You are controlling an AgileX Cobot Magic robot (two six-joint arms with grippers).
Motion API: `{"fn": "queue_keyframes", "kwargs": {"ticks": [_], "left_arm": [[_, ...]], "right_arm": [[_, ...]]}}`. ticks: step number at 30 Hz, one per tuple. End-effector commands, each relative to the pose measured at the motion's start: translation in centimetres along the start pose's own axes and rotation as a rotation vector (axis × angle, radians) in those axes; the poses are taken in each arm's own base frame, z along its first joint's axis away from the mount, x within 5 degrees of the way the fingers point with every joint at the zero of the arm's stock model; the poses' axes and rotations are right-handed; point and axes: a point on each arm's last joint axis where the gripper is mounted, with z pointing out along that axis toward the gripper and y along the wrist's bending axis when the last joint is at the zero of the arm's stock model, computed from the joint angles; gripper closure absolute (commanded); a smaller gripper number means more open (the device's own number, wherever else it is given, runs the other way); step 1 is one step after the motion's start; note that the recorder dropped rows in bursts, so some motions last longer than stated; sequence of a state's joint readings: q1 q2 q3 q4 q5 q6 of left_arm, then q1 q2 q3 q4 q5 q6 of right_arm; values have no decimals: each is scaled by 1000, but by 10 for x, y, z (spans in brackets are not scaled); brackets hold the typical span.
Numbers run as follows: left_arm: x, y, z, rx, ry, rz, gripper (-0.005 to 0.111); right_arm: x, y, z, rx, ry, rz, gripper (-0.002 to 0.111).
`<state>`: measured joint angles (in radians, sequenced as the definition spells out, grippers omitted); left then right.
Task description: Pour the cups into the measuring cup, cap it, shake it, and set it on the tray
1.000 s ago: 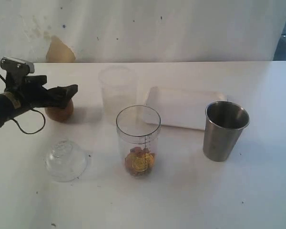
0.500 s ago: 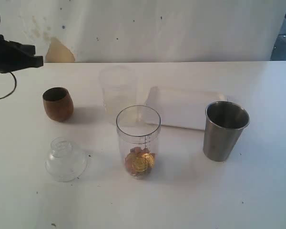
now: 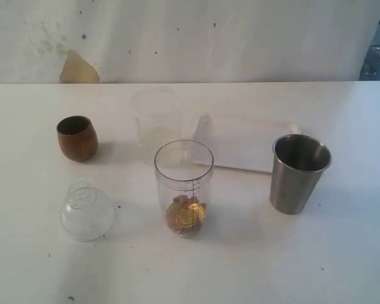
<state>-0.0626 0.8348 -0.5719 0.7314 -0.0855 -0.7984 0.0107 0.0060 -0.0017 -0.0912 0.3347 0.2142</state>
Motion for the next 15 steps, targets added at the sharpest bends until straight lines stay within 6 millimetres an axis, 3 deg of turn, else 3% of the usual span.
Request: {"fn": "queue_keyframes", "kwargs": {"ticks": [1,8,15], "left_arm": [[6,8,-55,-109,-60,-42,105],[23,7,-119,-99,-269,-90,105],[30,5,-149,-73,-413,-111,105]], "right_arm": [[0,0,0,1,-4,-8,108],[0,0,0,1,-4,-8,108],[0,0,0,1,-4,-8,108]]}}
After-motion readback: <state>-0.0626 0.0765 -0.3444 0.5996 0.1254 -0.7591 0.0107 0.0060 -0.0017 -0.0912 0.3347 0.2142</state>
